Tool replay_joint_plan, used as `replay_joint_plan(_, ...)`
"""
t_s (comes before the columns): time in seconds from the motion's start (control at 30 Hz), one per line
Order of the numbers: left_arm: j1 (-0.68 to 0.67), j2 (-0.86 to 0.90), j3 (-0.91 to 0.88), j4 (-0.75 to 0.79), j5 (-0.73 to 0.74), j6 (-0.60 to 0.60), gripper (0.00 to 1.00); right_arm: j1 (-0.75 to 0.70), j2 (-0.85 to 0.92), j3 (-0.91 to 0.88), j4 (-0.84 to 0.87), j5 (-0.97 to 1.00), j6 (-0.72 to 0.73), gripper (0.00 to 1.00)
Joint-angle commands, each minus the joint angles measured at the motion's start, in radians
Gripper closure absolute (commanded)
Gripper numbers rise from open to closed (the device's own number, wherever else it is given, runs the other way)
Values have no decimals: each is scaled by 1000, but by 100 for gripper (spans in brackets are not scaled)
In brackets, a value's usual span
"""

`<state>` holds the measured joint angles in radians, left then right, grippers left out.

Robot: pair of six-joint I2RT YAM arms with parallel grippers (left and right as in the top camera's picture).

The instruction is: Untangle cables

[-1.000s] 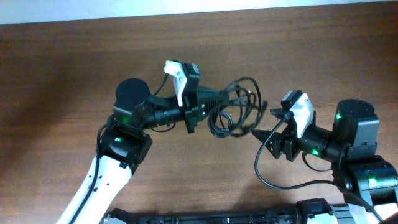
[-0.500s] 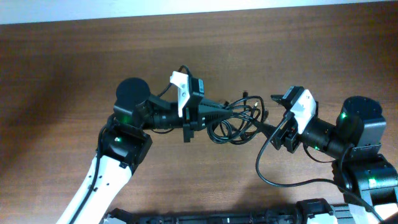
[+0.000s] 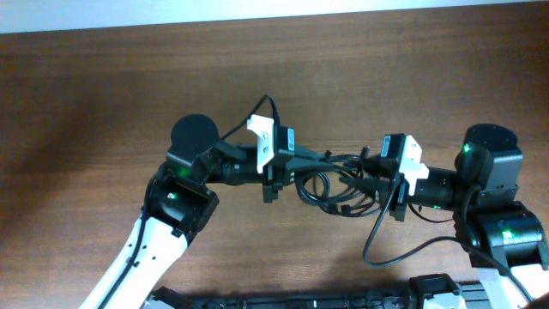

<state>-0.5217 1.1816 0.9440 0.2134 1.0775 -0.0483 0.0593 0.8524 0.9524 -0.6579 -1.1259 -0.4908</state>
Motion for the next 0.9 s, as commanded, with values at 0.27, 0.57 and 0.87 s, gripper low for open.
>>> replay_joint_plan(0.27,-1,-20,17,25,-264,-185,1,-2,3,15,13,-90,36,96)
replay_joint_plan(0.57,122,-21,17,24,-263,-497,1,-104,-3,15,257,103,417,96)
replay_joint_plan(0.87,156,-20,17,14,-263,-559,1,-199,-3,15,548,34,707,96)
